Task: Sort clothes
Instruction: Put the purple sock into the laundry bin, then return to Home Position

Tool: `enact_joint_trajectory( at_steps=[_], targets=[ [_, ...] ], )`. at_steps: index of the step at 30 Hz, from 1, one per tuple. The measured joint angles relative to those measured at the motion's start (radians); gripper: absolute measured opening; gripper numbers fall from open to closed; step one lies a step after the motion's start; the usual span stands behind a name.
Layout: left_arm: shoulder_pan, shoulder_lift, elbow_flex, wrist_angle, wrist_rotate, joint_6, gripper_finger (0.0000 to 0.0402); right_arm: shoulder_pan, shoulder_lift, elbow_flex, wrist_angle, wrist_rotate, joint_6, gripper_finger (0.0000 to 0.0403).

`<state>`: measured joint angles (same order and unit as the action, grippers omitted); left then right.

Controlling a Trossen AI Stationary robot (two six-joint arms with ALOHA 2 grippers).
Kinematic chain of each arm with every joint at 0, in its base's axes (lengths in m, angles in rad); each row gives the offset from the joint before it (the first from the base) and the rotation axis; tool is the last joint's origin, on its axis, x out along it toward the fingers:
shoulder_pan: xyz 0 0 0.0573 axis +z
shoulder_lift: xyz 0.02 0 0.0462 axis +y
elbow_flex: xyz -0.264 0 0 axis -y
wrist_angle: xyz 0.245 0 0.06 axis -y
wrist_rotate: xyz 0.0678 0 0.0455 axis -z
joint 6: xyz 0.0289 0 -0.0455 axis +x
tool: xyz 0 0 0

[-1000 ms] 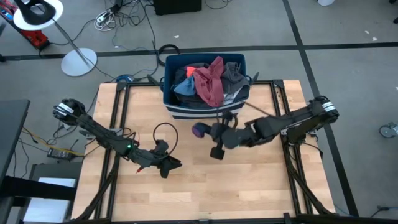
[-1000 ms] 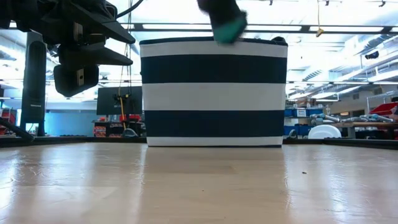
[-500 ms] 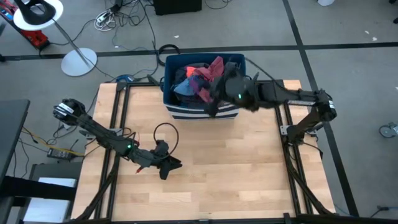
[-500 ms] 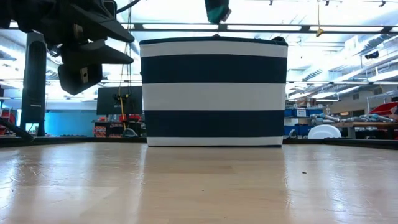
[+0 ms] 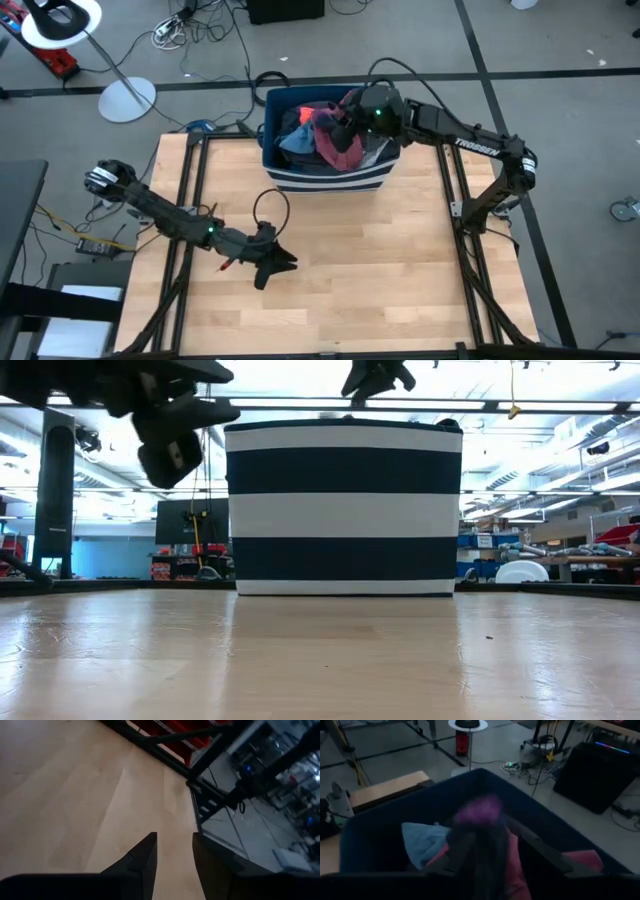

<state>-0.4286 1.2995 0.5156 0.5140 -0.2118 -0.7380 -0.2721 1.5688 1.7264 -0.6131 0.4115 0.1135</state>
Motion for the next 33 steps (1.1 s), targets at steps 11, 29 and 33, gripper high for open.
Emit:
enact_joint_trajectory(
  at_steps=[11, 29, 33],
  targets=[
    [0.23, -0.024, 0.0, 0.029, 0.382, 0.247, 0.0129, -0.002, -0.006, 0.0, -0.195, -0.01, -0.002, 0.0224],
    [0.409, -0.465, -0.247, -0.167, 0.199, 0.44, 0.0129, 0.148, -0.077, 0.0, -0.567, -0.014, 0.045, 0.0219],
    [0.439, -0.569, -0.325, -0.162, 0.23, 0.44, 0.0129, 0.205, -0.143, 0.0, -0.58, -0.015, 0.106, 0.0217]
  ],
)
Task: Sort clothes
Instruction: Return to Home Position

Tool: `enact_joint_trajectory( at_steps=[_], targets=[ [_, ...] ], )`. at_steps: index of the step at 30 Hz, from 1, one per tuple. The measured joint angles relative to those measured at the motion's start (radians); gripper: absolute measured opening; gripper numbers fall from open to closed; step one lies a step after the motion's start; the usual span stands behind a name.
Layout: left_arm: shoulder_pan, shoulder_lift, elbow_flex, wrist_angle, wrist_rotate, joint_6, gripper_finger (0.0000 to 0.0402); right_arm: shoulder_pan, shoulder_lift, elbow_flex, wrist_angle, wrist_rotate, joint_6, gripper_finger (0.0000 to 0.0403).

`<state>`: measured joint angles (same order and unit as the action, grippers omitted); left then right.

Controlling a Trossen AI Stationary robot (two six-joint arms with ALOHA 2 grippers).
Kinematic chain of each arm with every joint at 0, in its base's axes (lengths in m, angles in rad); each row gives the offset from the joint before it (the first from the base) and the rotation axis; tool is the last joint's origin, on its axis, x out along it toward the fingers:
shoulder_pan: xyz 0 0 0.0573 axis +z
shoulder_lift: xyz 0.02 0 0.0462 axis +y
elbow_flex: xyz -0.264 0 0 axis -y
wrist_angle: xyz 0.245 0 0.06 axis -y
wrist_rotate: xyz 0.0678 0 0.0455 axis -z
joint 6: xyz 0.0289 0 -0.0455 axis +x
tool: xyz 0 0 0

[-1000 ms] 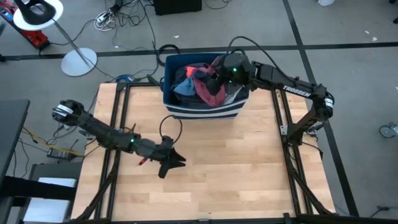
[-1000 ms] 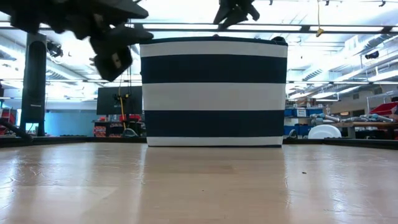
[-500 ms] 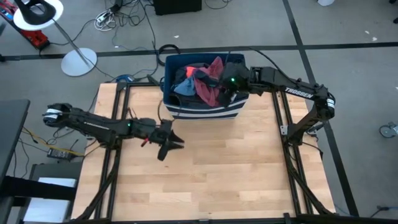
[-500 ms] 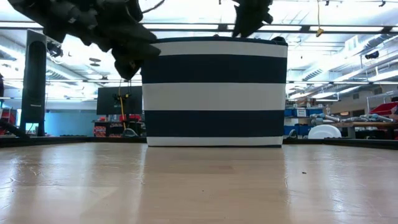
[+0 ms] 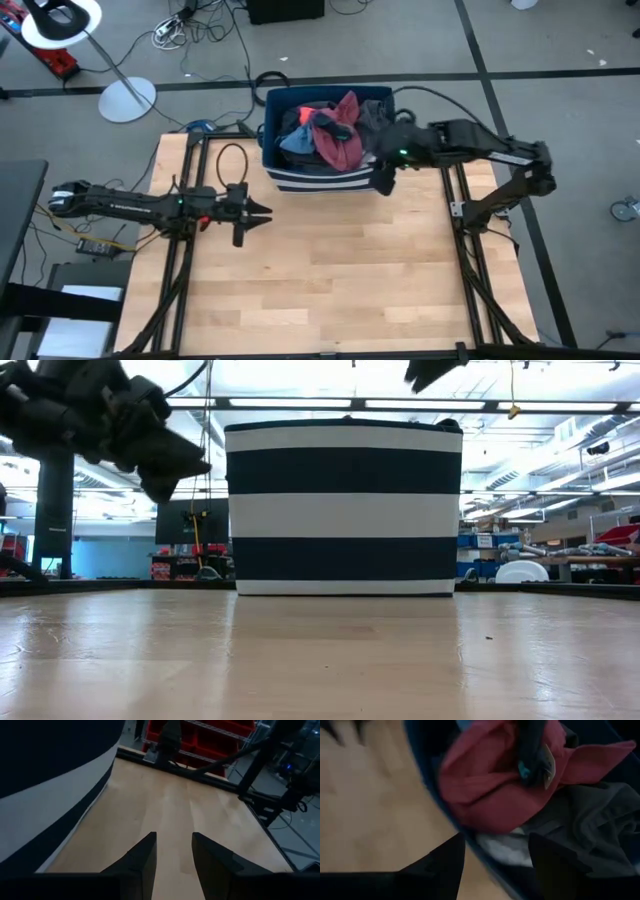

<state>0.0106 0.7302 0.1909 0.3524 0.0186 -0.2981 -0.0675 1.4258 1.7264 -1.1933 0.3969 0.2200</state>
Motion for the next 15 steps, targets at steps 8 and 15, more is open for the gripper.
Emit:
enact_joint_trajectory(
  at_steps=[8, 15],
  targets=[
    [0.027, -0.11, -0.053, -0.016, 0.052, 0.035, 0.0129, 0.184, -0.151, -0.089, 0.0, 0.037, 0.121, 0.022],
    [0.049, -0.117, -0.066, -0.035, 0.054, 0.037, 0.0129, 0.344, -0.266, -0.371, 0.118, 0.151, 0.218, 0.0218]
  ],
)
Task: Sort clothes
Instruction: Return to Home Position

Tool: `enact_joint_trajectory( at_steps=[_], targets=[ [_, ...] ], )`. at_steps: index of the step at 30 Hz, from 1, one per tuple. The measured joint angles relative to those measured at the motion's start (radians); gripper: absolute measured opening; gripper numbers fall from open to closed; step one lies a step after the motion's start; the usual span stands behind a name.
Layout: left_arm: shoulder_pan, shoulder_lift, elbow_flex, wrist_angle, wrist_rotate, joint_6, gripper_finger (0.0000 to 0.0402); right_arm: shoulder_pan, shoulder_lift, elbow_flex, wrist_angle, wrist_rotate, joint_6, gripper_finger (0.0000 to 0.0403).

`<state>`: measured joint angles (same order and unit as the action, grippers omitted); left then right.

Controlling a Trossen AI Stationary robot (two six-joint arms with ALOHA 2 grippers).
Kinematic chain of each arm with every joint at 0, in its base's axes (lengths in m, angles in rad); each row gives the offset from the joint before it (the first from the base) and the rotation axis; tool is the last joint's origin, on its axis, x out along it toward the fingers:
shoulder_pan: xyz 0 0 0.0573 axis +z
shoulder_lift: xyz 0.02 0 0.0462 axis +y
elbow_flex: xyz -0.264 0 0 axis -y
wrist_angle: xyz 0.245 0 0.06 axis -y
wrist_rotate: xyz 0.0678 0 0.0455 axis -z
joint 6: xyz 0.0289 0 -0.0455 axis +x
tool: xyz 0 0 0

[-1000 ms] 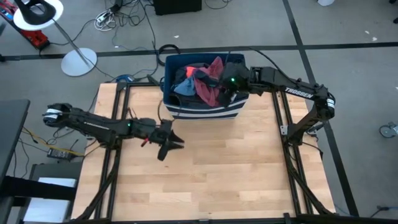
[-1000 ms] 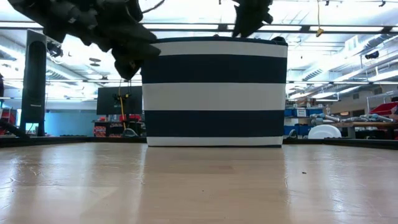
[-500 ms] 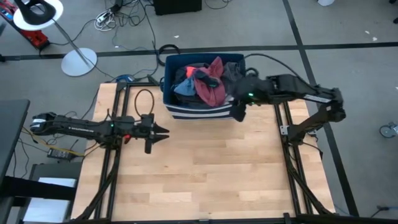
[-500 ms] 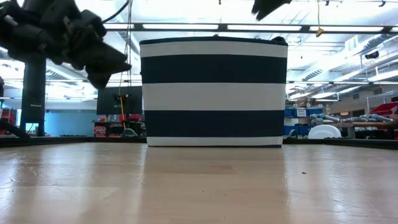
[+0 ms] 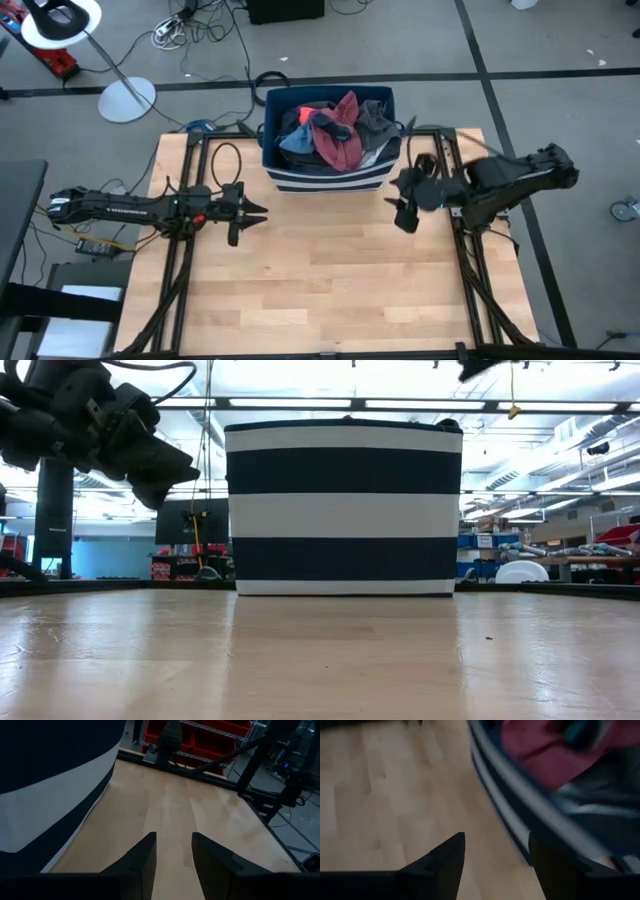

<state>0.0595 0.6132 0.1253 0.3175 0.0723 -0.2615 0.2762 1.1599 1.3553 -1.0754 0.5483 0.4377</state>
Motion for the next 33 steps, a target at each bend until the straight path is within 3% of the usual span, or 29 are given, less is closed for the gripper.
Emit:
enact_joint_trajectory(
  at_steps=[14, 33],
  targets=[
    [0.0, 0.0, 0.0, -0.001, 0.0, 0.0, 0.0129, 0.039, -0.092, -0.615, 0.525, -0.015, 0.046, 0.022],
    [0.0, 0.001, 0.0, 0.0, 0.0, 0.005, 0.0129, 0.023, -0.114, -0.828, 0.686, -0.086, 0.138, 0.022]
  ],
)
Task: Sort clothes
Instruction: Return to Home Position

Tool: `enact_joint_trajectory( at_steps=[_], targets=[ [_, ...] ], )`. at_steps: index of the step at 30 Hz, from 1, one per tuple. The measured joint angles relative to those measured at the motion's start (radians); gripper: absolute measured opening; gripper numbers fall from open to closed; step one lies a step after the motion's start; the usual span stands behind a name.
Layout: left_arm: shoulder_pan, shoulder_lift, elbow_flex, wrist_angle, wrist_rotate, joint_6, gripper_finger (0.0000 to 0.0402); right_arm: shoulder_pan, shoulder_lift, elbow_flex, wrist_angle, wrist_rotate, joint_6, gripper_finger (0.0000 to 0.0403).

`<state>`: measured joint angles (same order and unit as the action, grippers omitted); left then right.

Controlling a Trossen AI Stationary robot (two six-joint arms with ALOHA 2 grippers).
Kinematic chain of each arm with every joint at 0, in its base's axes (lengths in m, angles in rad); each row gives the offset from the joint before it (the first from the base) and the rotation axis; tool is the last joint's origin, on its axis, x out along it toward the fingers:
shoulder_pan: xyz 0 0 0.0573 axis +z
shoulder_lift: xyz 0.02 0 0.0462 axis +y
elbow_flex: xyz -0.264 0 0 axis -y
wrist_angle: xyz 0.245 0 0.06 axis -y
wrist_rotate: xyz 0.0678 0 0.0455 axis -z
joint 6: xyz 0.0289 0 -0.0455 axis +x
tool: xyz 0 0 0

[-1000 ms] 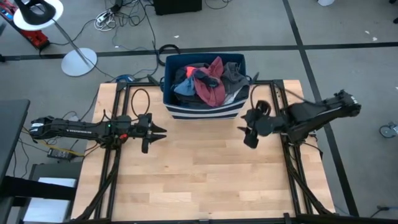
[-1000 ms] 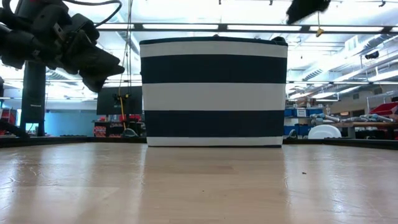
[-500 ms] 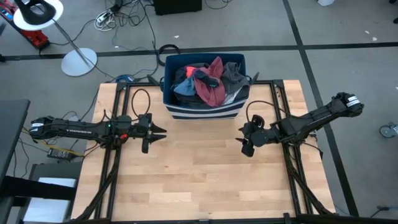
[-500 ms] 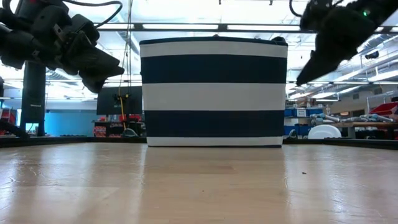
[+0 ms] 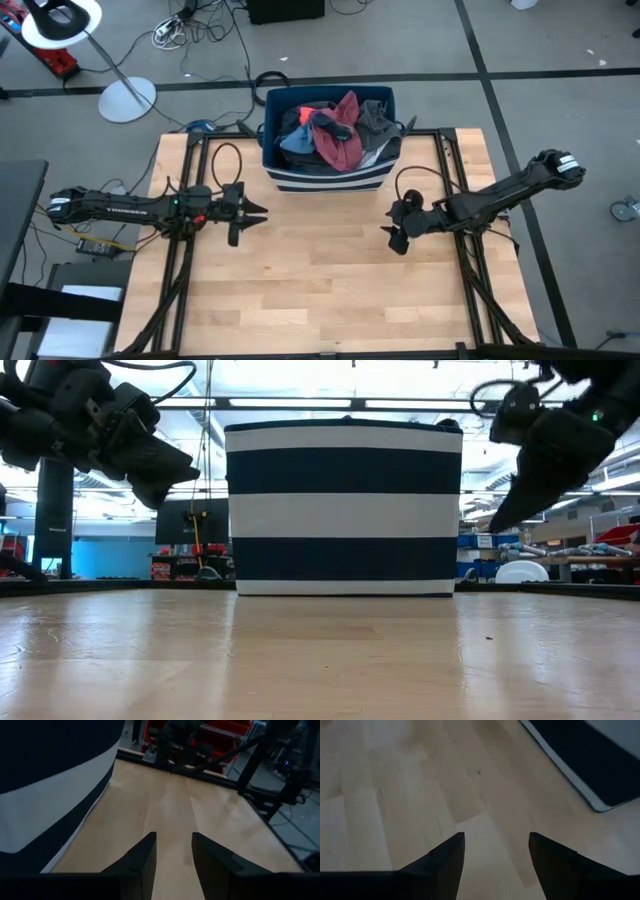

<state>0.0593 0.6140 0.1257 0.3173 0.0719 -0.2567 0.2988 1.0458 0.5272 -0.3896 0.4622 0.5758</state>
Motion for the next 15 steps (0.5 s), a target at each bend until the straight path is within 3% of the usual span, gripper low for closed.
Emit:
enact_joint_trajectory(
  at_steps=[6, 15],
  targets=[
    [0.0, 0.0, 0.0, -0.014, 0.0, 0.017, 0.0129, -0.041, 0.0, -0.162, 0.266, -0.112, -0.026, 0.0221],
    [0.0, 0.0, 0.0, -0.02, -0.019, 0.042, 0.0129, -0.137, -0.003, -0.374, 0.63, -0.157, -0.088, 0.0219]
  ],
)
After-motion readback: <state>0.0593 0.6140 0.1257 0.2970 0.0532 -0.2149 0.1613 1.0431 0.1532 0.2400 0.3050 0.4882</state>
